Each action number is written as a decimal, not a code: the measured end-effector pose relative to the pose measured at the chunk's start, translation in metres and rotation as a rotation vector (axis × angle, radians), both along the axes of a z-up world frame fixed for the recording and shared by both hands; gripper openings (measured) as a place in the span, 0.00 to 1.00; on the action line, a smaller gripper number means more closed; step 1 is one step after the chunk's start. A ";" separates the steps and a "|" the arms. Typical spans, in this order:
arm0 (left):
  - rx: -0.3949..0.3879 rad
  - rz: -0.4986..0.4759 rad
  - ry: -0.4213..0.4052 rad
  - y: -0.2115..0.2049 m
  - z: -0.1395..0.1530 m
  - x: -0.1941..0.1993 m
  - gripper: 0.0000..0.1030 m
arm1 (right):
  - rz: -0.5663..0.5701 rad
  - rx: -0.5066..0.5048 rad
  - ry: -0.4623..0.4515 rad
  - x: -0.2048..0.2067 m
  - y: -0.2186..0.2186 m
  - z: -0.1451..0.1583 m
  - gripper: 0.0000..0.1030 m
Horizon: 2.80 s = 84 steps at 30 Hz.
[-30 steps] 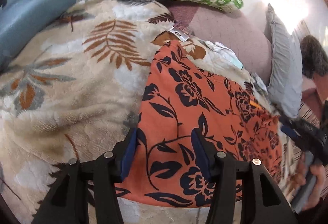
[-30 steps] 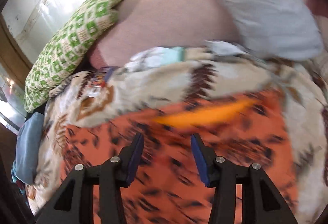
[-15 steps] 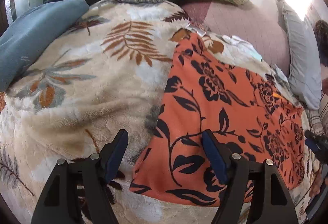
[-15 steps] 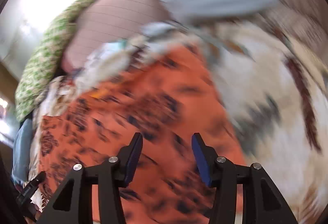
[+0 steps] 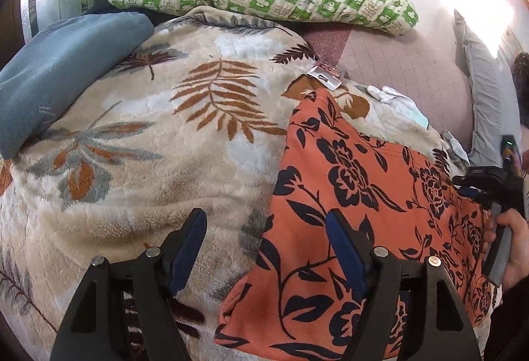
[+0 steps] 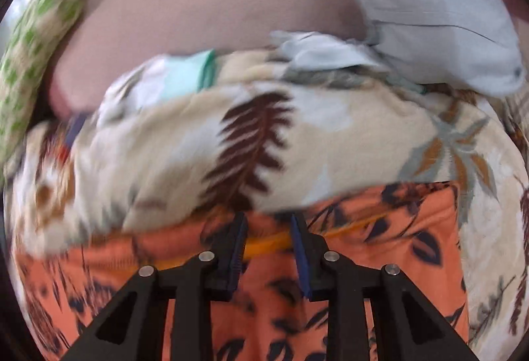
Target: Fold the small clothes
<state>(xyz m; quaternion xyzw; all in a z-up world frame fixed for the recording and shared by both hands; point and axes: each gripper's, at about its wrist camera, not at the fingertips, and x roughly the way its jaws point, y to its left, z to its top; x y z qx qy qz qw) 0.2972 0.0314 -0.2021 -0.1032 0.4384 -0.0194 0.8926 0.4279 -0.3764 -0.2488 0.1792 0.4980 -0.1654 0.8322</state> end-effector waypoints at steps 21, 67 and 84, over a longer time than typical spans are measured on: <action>0.198 0.008 0.166 0.029 -0.025 -0.001 0.74 | 0.322 0.041 -0.115 -0.189 0.125 0.021 0.33; -0.468 0.093 0.336 0.036 -0.033 -0.063 0.76 | 0.380 0.197 -0.236 -0.251 0.107 0.057 0.34; -0.470 0.119 0.108 0.004 -0.038 -0.039 0.59 | 0.268 0.257 -0.332 -0.254 0.065 0.062 0.34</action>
